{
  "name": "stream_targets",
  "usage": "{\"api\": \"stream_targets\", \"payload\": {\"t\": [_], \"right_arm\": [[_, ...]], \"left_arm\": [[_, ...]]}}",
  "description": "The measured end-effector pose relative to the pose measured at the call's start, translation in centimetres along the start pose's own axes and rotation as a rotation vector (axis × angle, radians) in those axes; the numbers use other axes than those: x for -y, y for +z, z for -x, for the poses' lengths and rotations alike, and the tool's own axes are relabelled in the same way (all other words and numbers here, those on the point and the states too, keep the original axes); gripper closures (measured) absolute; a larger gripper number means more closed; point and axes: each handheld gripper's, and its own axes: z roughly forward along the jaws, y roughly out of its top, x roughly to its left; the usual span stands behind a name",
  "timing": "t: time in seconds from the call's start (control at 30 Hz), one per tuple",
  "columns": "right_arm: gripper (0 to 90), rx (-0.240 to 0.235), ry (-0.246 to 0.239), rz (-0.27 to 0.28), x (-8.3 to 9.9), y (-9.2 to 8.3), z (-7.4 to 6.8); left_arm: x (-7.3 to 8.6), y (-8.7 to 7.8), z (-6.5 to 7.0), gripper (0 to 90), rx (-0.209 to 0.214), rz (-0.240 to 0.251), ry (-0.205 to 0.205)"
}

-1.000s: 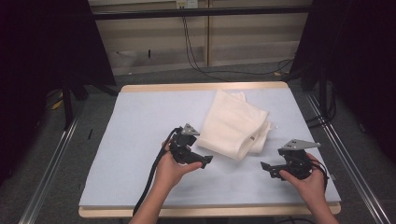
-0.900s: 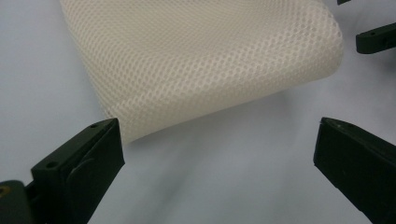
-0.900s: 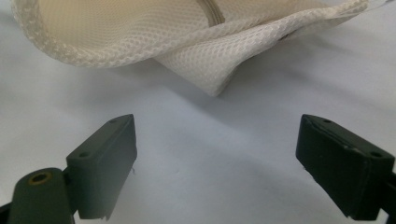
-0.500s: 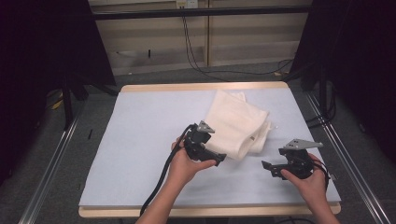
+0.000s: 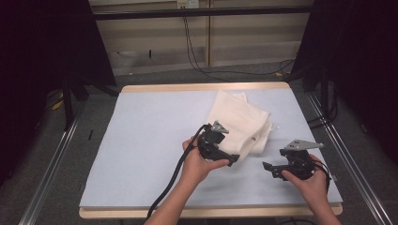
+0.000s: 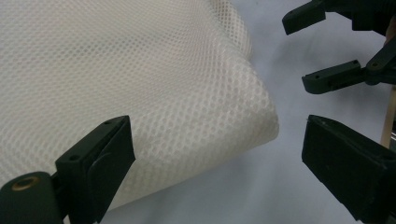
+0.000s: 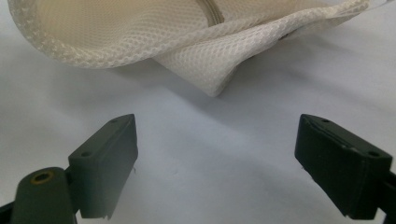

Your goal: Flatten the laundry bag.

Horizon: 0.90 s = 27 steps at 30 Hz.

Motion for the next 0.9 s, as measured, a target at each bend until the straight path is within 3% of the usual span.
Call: {"api": "stream_targets", "payload": {"t": [0.13, 0.37, 0.5, 0.53, 0.63, 0.77, 0.9], "right_arm": [[13.4, -0.006, -0.017, 0.000, -0.1, 0.2, -0.1], [15.0, -0.008, -0.010, 0.002, -0.6, 0.7, -0.1], [16.2, -0.006, -0.003, -0.002, -0.6, 0.9, 0.1], [16.6, -0.006, -0.001, -0.002, -0.6, 0.9, 0.1], [18.6, -0.001, -0.003, 0.002, -0.7, 1.0, 0.2], [23.0, -0.001, -0.006, 0.007, -0.9, 1.2, 0.2], [29.8, 0.003, -0.017, 0.009, -1.1, 1.4, 0.2]], "left_arm": [[-0.5, 0.6, 0.6, 11.0, 0.013, 0.022, 0.023], [-1.2, 1.4, 0.8, 17.6, -0.014, -0.031, 0.043], [-1.2, 1.5, 0.6, 30.6, -0.011, -0.023, 0.041], [-1.2, 1.6, 0.5, 33.7, -0.009, -0.014, 0.025], [-1.2, 1.5, 0.3, 39.5, -0.004, -0.039, 0.039], [-1.3, 1.4, 0.2, 57.2, 0.034, -0.018, -0.017], [-1.5, 1.1, 0.0, 73.0, 0.068, -0.054, -0.041]]}}
